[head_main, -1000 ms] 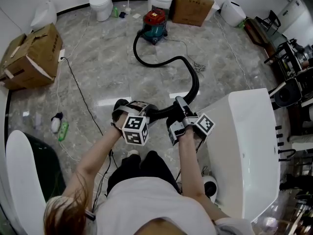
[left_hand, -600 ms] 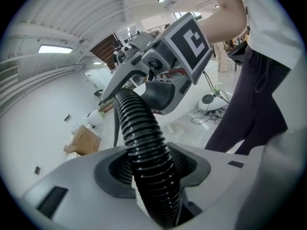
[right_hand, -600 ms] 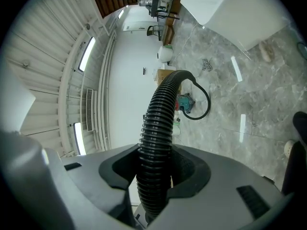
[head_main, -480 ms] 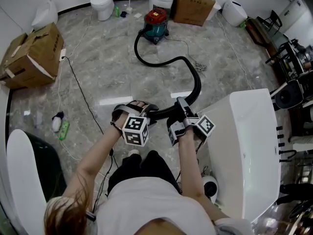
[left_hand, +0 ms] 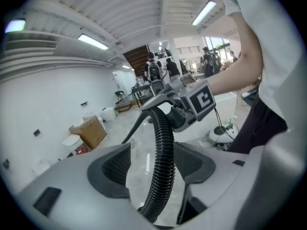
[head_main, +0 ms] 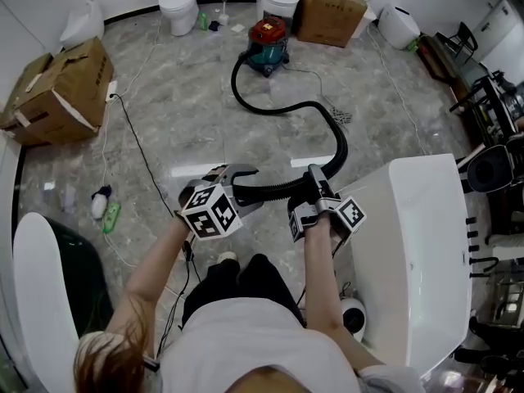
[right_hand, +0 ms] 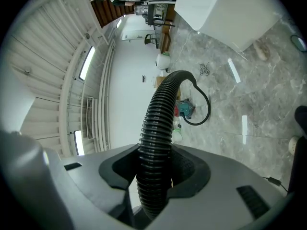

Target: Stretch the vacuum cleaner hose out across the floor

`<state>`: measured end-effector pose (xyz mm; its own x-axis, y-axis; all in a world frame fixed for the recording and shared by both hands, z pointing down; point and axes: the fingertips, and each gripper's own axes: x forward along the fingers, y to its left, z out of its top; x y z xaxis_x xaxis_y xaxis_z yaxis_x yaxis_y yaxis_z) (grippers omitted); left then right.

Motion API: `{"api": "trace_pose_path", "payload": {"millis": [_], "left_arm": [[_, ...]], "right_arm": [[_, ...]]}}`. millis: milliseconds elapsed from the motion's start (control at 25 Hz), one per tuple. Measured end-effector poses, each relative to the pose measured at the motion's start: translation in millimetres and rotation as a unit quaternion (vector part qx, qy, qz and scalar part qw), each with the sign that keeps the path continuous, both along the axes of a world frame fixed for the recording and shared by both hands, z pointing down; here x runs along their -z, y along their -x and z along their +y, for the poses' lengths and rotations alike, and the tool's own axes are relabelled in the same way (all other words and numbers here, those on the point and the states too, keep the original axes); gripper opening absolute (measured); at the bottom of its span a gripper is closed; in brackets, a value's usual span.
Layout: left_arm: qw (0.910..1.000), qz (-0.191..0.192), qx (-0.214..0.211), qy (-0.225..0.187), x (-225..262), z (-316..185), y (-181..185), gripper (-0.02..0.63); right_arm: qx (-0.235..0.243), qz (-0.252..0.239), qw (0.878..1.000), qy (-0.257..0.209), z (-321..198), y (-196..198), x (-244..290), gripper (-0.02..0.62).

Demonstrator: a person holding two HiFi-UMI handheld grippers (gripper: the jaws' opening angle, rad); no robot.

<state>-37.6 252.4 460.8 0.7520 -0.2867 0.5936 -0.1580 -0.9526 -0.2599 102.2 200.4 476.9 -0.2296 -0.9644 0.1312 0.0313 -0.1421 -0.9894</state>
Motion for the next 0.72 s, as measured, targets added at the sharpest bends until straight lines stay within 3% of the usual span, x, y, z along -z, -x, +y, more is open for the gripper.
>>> {"api": "trace_pose_path", "payload": {"millis": [120, 200, 240, 280, 360, 440, 480, 640, 720], "left_arm": [[0.9924, 0.092, 0.048, 0.067, 22, -6, 12, 0.266], [0.9714, 0.171, 0.079, 0.144, 39, -5, 18, 0.265], [0.9533, 0.216, 0.090, 0.191, 47, -3, 21, 0.265], [0.9293, 0.263, 0.095, 0.241, 55, 1, 23, 0.265], [0.8656, 0.354, 0.095, 0.341, 68, 10, 26, 0.265], [0.7999, 0.419, 0.101, 0.418, 70, 14, 27, 0.265], [0.7746, 0.440, 0.110, 0.441, 68, 15, 28, 0.265], [0.6967, 0.502, 0.131, 0.496, 66, 20, 24, 0.265], [0.6662, 0.519, 0.128, 0.520, 68, 24, 20, 0.265]], "right_arm": [[-0.005, 0.008, 1.000, 0.000, 0, -3, -1, 0.175], [-0.010, 0.012, 1.000, -0.001, -1, -5, -1, 0.175], [-0.012, 0.013, 1.000, -0.001, -2, -6, 0, 0.175], [-0.014, 0.012, 1.000, -0.002, -3, -5, 0, 0.175], [-0.016, 0.008, 1.000, -0.006, -6, -3, 3, 0.175], [-0.020, -0.005, 1.000, -0.012, -9, 0, 5, 0.175], [-0.024, -0.014, 1.000, -0.015, -10, 0, 5, 0.175], [-0.041, -0.047, 0.998, -0.027, -15, 0, 10, 0.175], [-0.048, -0.060, 0.997, -0.032, -19, 1, 15, 0.175]]}}
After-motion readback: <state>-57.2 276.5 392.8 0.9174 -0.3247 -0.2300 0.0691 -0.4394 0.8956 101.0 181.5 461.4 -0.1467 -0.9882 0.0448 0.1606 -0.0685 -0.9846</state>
